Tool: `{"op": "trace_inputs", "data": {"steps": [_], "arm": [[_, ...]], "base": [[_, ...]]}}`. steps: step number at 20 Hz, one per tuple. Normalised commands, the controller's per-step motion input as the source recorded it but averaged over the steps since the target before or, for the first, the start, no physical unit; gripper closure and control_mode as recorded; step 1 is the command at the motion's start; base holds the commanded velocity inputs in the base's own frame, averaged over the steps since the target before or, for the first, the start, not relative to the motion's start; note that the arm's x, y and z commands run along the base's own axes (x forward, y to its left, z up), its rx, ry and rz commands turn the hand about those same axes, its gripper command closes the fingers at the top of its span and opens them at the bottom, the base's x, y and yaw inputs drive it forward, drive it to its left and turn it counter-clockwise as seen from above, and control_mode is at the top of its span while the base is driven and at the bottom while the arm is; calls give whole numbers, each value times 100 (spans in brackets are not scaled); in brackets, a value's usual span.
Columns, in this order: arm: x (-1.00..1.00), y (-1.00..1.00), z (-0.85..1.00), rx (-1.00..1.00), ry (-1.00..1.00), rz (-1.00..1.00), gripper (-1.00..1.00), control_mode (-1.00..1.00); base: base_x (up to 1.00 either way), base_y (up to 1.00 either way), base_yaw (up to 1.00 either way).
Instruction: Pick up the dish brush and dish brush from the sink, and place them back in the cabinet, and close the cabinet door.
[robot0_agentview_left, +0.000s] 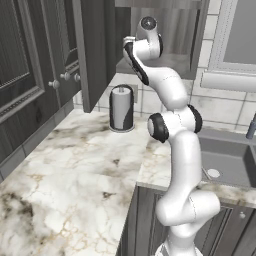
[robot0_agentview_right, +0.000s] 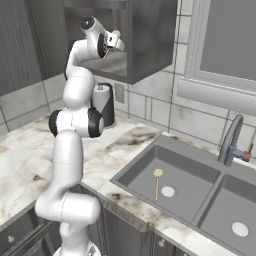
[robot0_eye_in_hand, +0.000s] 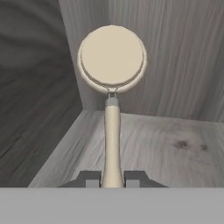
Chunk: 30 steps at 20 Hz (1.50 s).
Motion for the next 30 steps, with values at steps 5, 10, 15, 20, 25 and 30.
{"op": "trace_inputs", "data": {"steps": [5, 10, 15, 20, 25, 30], "arm": [[0, 0, 0, 0, 0, 0, -100, -100], [0, 0, 0, 0, 0, 0, -100, -100], [0, 0, 0, 0, 0, 0, -100, -100], [-2, 0, 0, 0, 0, 0, -100, -100], [-25, 0, -2, 0, 0, 0, -100, -100], [-41, 0, -15, 0, 0, 0, -100, -100]], "base": [[0, 0, 0], [0, 0, 0], [0, 0, 0], [0, 0, 0], [0, 0, 0], [0, 0, 0]]}}
